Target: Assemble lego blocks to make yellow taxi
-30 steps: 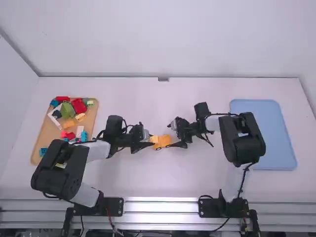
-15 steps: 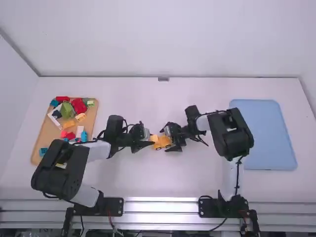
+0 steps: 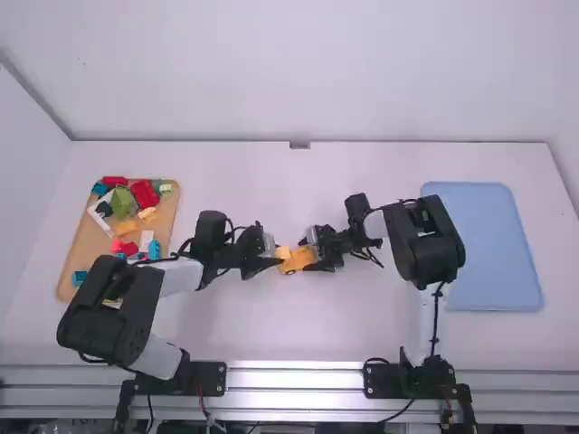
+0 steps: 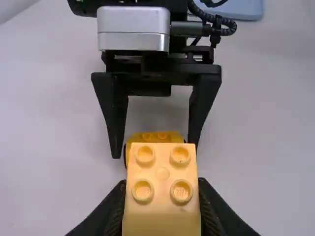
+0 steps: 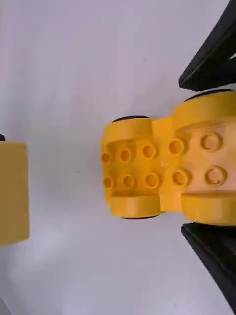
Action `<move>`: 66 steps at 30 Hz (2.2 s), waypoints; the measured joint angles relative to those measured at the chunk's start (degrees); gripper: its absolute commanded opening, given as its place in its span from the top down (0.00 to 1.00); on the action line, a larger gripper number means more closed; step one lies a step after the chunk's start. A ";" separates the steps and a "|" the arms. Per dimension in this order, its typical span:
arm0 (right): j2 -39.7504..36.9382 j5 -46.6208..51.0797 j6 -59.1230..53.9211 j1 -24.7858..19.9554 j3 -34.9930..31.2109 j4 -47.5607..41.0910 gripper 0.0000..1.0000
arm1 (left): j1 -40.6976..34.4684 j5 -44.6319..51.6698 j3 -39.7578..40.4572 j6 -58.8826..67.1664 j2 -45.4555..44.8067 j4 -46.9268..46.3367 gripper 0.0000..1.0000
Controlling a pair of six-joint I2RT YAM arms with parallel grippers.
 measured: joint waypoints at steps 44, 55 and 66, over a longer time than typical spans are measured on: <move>-6.62 6.10 21.03 3.50 -14.99 25.64 0.51 | -0.15 0.00 2.93 -0.15 2.36 -4.00 0.98; -6.84 7.52 26.27 5.01 -16.81 31.41 0.37 | -0.70 0.02 4.33 6.40 7.69 -7.58 0.98; -6.84 9.20 27.56 5.22 -16.87 31.04 0.26 | -0.68 -0.94 14.08 17.00 12.96 -22.03 0.98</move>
